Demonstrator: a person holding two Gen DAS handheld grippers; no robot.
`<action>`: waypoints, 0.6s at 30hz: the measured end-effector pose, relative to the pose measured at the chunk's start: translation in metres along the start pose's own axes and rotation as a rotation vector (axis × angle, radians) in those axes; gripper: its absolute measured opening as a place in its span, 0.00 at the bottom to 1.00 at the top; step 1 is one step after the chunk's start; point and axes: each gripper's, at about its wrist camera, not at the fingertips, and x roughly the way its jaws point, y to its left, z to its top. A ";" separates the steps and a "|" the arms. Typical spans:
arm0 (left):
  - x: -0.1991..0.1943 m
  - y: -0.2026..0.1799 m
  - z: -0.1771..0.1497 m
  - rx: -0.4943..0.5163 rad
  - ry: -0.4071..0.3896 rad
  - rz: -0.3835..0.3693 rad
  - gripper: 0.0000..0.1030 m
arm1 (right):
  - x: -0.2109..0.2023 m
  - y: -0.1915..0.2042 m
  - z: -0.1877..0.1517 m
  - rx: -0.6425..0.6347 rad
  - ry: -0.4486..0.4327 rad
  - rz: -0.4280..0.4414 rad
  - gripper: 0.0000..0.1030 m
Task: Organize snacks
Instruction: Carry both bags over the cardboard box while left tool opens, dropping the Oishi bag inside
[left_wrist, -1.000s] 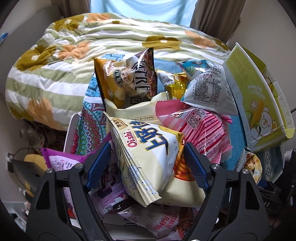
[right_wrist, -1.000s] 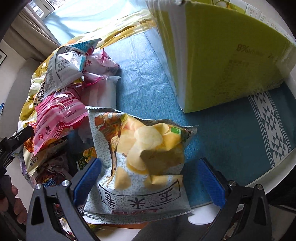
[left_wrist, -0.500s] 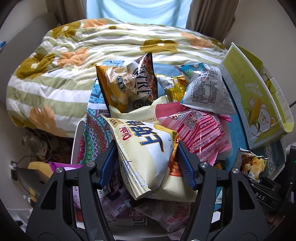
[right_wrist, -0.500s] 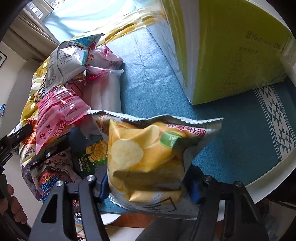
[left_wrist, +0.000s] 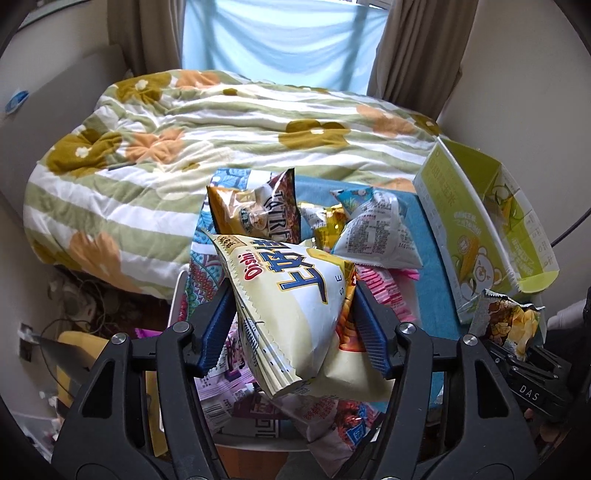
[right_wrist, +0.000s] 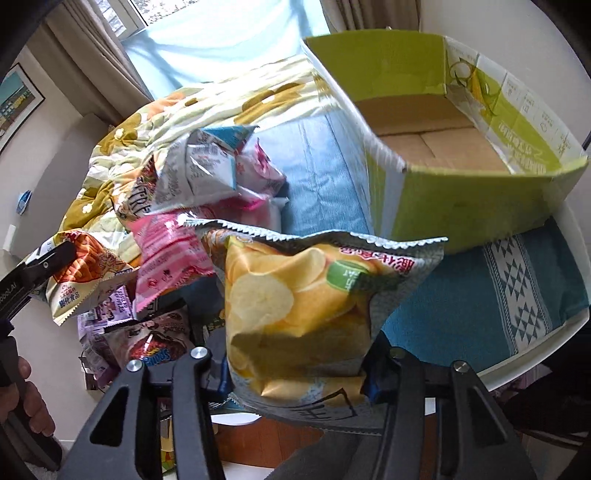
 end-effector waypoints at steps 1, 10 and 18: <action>-0.006 -0.005 0.005 0.005 -0.013 -0.003 0.57 | -0.008 0.002 0.004 -0.013 -0.021 0.003 0.46; -0.031 -0.089 0.057 0.054 -0.126 -0.063 0.57 | -0.082 -0.011 0.055 -0.092 -0.185 0.026 0.46; -0.003 -0.198 0.116 0.057 -0.158 -0.137 0.58 | -0.097 -0.070 0.137 -0.125 -0.228 0.005 0.46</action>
